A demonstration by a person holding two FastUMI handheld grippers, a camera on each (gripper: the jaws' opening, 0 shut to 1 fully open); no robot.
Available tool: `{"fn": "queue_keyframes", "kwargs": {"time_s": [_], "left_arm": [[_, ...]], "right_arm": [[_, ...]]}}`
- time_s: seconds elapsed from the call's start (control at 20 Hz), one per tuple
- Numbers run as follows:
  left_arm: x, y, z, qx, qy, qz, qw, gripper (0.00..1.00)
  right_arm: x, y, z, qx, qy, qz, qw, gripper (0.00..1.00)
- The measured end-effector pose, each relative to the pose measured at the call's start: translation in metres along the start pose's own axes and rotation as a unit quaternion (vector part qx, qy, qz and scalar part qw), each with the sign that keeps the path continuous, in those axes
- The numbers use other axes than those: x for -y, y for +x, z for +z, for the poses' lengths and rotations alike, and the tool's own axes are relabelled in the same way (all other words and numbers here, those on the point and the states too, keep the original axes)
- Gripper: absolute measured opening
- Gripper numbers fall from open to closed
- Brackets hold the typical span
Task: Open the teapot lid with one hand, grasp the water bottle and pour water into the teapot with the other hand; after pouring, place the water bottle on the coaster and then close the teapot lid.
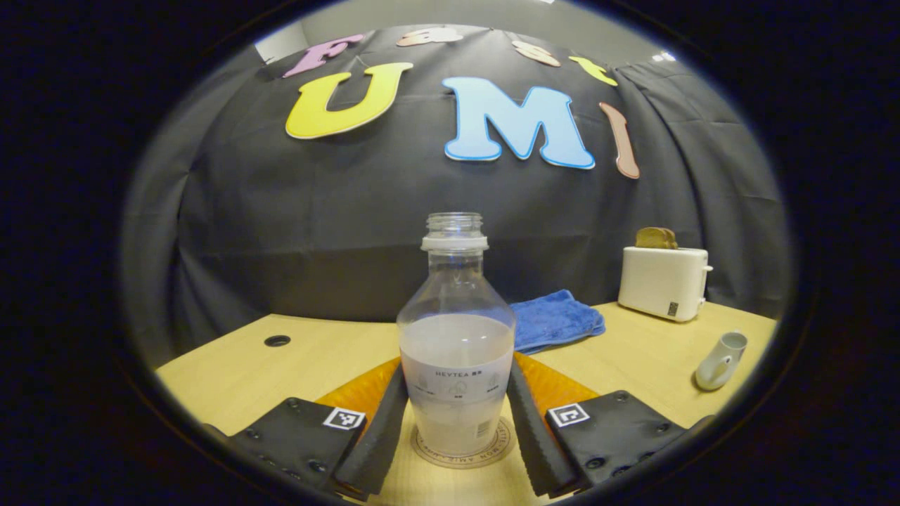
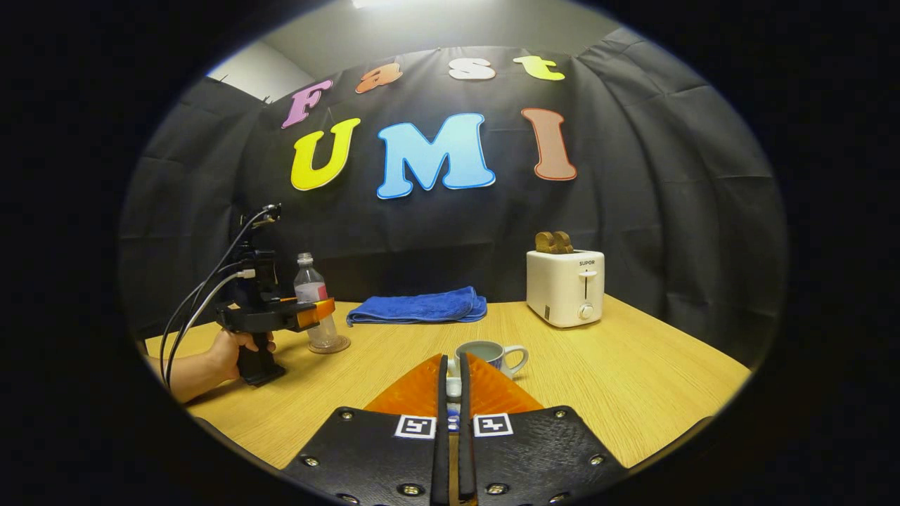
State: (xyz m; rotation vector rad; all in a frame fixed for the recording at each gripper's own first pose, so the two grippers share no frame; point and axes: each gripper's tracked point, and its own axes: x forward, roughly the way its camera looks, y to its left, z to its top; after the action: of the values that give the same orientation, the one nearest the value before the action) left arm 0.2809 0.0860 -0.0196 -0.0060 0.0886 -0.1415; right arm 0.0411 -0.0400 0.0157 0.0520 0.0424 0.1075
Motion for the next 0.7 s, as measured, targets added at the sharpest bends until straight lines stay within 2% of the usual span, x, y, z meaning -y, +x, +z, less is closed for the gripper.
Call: {"fn": "queue_keyframes", "kwargs": {"time_s": [0.4,0.55,0.7], "left_arm": [[0.0009,0.0054,-0.0004,-0.006,0.001,0.000,1.000,0.86],[0.0027,0.0037,-0.0033,-0.014,0.010,-0.001,1.000,0.89],[0.0043,0.0027,0.0006,-0.009,0.011,0.000,1.000,1.00]], "right_arm": [[0.0010,-0.0018,-0.0034,-0.007,-0.001,0.000,1.000,0.05],[0.0016,-0.0021,-0.0041,-0.007,-0.001,0.000,1.000,0.05],[0.0010,-0.0023,-0.0041,-0.009,-0.001,0.000,1.000,0.05]]}}
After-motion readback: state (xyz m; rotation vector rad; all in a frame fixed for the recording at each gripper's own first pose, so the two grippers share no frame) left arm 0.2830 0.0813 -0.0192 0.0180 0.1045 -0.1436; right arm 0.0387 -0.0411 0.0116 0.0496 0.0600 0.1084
